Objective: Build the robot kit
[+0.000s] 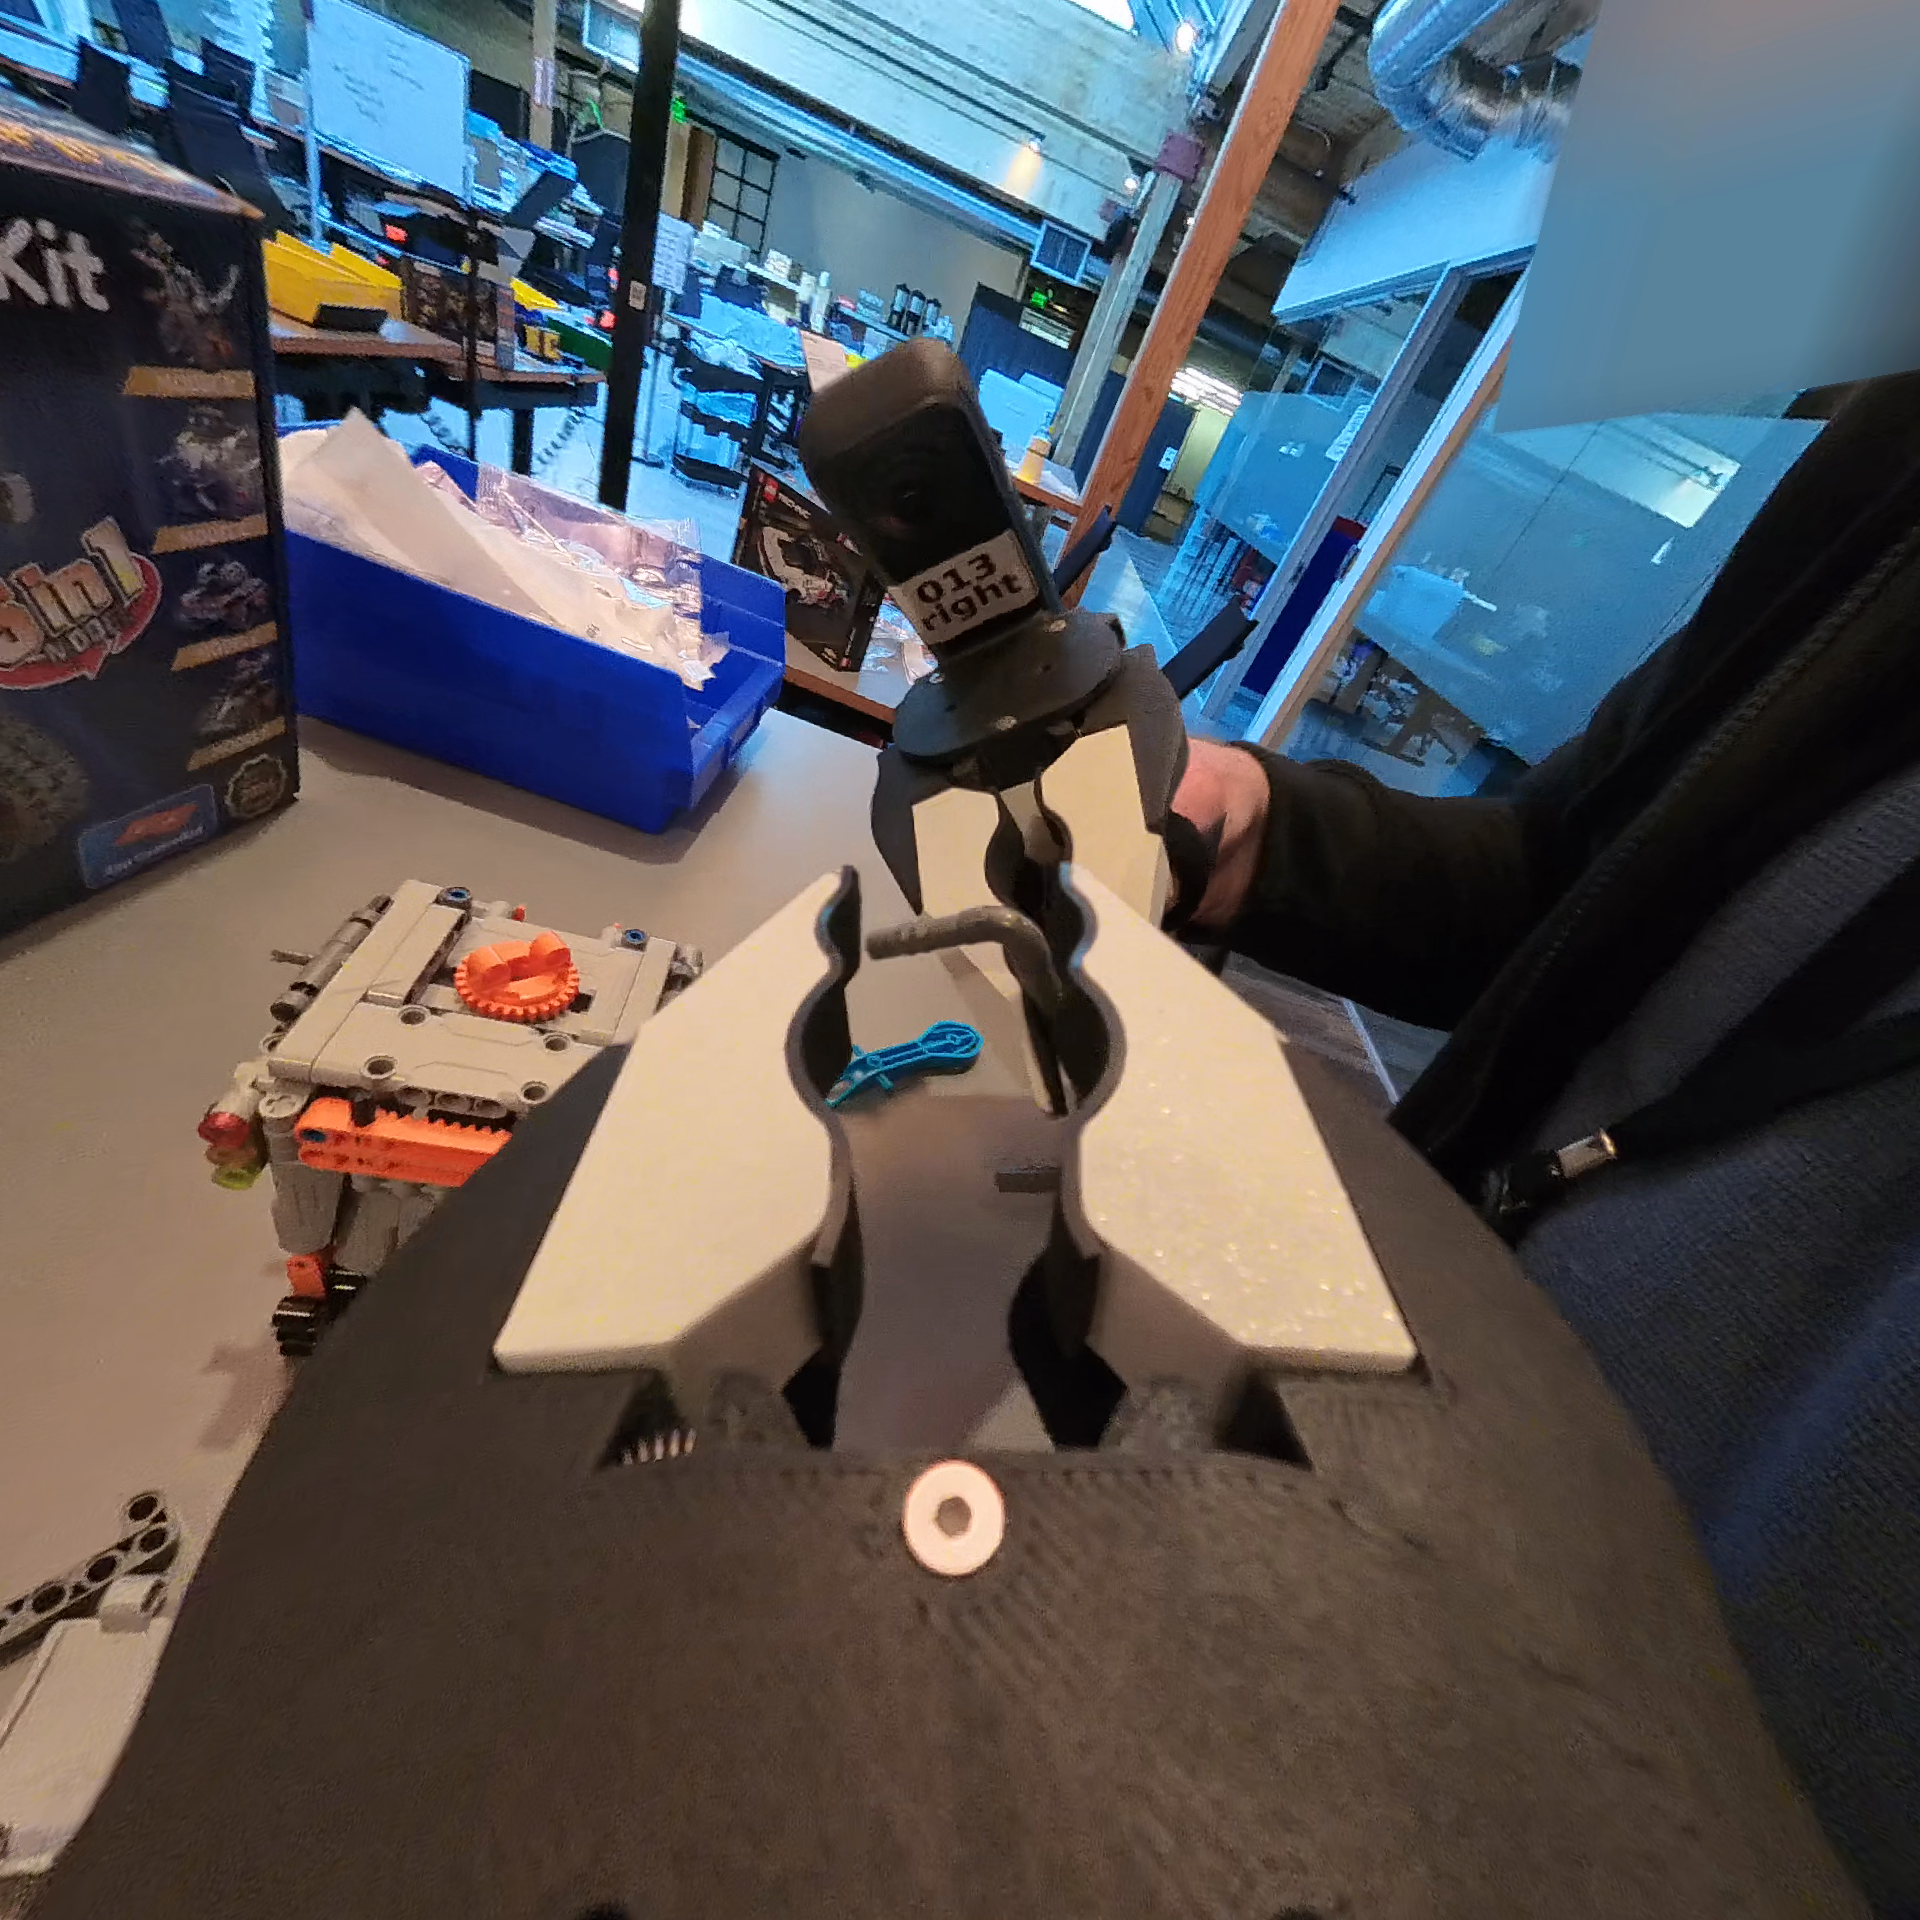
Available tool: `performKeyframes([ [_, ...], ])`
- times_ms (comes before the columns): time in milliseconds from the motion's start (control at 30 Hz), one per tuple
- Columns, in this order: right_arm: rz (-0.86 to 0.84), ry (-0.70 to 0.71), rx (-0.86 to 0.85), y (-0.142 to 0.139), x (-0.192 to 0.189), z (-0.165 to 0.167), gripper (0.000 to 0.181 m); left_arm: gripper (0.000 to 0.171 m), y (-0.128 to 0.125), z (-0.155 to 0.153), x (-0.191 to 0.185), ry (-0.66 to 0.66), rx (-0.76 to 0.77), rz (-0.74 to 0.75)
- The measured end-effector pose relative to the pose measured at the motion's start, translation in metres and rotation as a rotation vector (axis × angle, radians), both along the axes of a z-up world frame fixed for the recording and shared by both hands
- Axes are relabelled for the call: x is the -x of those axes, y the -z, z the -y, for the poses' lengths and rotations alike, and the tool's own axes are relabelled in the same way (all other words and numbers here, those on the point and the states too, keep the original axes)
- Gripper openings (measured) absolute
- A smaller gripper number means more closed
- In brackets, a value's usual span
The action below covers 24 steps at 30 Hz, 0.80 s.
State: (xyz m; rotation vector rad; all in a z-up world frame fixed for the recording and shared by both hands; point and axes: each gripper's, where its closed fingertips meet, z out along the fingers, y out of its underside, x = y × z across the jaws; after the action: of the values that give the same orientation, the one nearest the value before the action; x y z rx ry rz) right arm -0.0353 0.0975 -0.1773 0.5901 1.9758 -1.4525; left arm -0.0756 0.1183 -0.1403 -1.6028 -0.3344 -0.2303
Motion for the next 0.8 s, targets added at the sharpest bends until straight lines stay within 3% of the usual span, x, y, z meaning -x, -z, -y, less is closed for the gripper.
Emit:
performKeyframes([
  [267,0.011,-0.161,-0.104,0.014,-0.024,0.018,0.004,0.048,0.002,0.002,-0.023,0.112,-0.037,0.007],
  [533,0.010,-0.206,-0.125,0.017,-0.033,0.031,0.004,0.024,0.016,0.011,-0.054,0.253,0.009,0.013],
  [667,0.000,-0.208,-0.158,0.020,-0.033,0.030,0.004,0.020,0.019,0.018,-0.051,0.235,0.027,0.012],
  [800,-0.012,-0.211,-0.175,0.021,-0.034,0.031,0.004,0.032,0.014,0.022,-0.043,0.204,0.005,0.011],
])
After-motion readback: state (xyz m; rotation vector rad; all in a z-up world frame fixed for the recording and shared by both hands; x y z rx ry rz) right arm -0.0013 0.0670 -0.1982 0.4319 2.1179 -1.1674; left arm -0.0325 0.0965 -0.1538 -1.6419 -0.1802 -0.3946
